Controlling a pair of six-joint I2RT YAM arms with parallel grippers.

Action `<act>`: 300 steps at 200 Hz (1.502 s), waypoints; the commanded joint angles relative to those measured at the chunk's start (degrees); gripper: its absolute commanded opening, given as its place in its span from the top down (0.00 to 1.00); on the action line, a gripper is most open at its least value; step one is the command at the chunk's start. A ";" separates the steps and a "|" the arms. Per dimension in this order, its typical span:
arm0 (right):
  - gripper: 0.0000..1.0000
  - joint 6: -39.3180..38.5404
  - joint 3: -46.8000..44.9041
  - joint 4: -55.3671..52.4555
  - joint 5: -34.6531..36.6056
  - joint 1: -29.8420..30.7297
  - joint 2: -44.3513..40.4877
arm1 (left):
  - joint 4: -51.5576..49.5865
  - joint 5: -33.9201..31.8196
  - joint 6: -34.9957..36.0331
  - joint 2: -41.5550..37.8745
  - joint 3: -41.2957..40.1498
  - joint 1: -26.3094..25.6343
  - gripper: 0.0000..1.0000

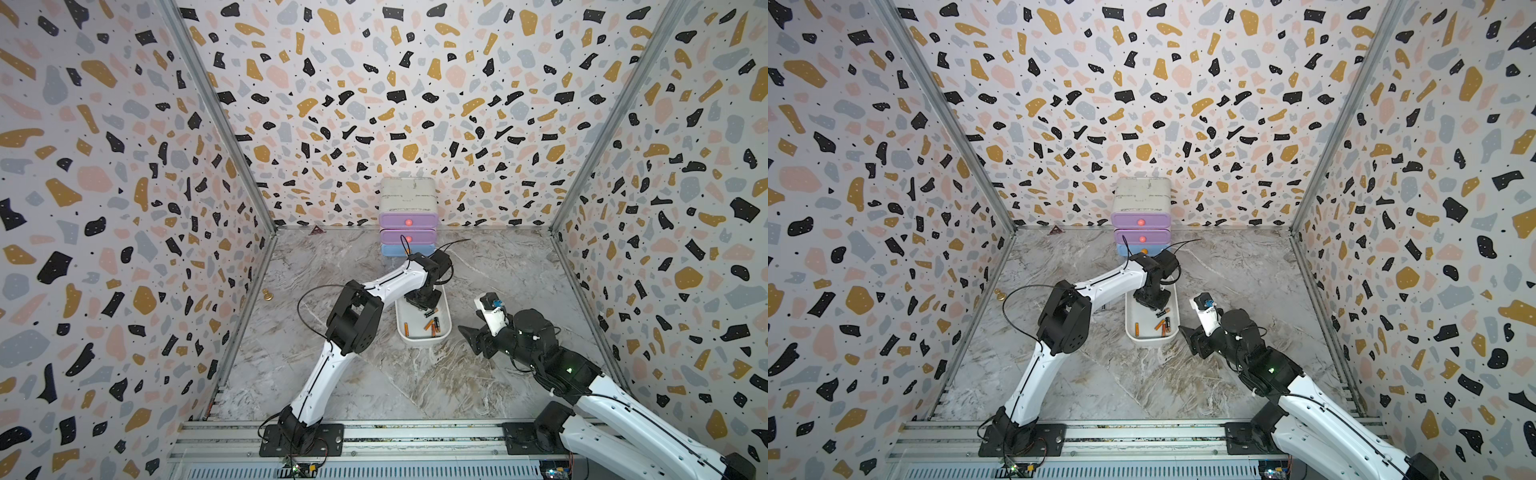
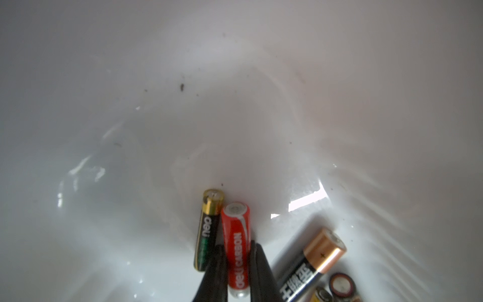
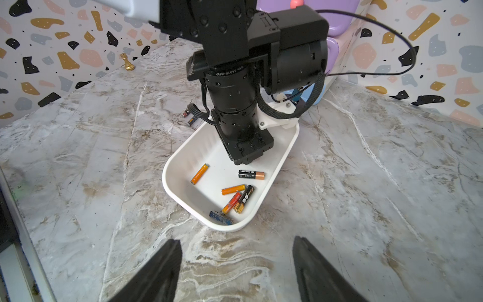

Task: Take the batteries out of the storage box
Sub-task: Pick up the battery from the storage box, then place the battery at the center of the board.

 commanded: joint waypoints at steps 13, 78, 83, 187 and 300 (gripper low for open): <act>0.27 0.08 -0.12 1.80 0.45 -0.08 1.16 | -1.22 -4.19 -0.62 -14.90 -0.02 0.58 0.96; 0.28 -1.00 4.80 0.81 -1.69 0.51 9.28 | 1.61 -4.41 -0.12 -31.88 -21.12 17.58 0.96; 0.28 -1.16 6.32 -0.57 -1.45 0.79 11.18 | 1.46 -4.10 -0.05 -31.74 -22.38 19.28 0.97; 0.28 0.73 12.80 -6.26 0.09 3.47 20.98 | 7.52 -3.03 -1.15 -17.88 -27.18 27.24 0.96; 0.24 2.61 15.96 -8.51 3.22 3.43 23.48 | 9.83 -3.01 -2.14 -14.91 -30.45 26.16 0.76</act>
